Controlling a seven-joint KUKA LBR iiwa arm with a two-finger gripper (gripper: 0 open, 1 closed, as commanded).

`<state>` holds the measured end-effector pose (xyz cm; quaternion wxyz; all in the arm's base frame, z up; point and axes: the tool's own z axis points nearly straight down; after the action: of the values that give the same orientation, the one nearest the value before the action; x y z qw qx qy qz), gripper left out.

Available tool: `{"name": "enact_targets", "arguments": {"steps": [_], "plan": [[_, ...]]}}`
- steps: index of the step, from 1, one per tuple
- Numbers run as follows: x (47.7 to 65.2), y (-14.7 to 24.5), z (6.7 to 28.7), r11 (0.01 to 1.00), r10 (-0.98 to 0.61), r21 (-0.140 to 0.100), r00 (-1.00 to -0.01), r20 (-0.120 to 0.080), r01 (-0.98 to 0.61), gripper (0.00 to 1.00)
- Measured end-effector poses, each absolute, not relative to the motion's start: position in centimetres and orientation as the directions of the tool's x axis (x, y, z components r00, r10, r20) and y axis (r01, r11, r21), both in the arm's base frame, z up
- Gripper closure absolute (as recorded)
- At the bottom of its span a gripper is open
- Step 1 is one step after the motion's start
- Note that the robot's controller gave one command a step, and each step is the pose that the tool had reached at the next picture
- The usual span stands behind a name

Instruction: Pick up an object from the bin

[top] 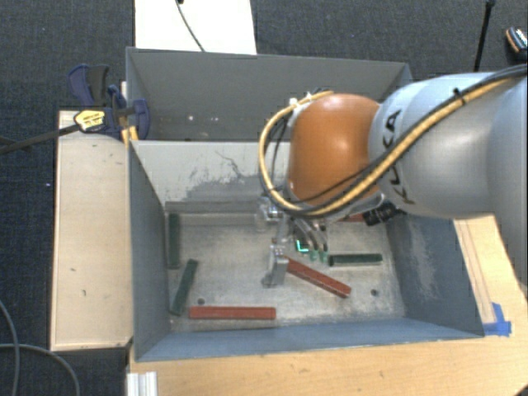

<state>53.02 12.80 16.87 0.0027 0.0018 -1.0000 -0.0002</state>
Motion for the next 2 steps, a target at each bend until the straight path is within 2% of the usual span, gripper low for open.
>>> {"name": "enact_targets", "arguments": {"steps": [1,2], "plan": [[55.4,8.3,8.4,0.998,-0.067,-0.002,-0.998,0.005,-0.067,0.00],[55.2,2.6,7.0,0.937,-0.350,-0.001,-0.937,0.003,-0.350,0.00]]}}
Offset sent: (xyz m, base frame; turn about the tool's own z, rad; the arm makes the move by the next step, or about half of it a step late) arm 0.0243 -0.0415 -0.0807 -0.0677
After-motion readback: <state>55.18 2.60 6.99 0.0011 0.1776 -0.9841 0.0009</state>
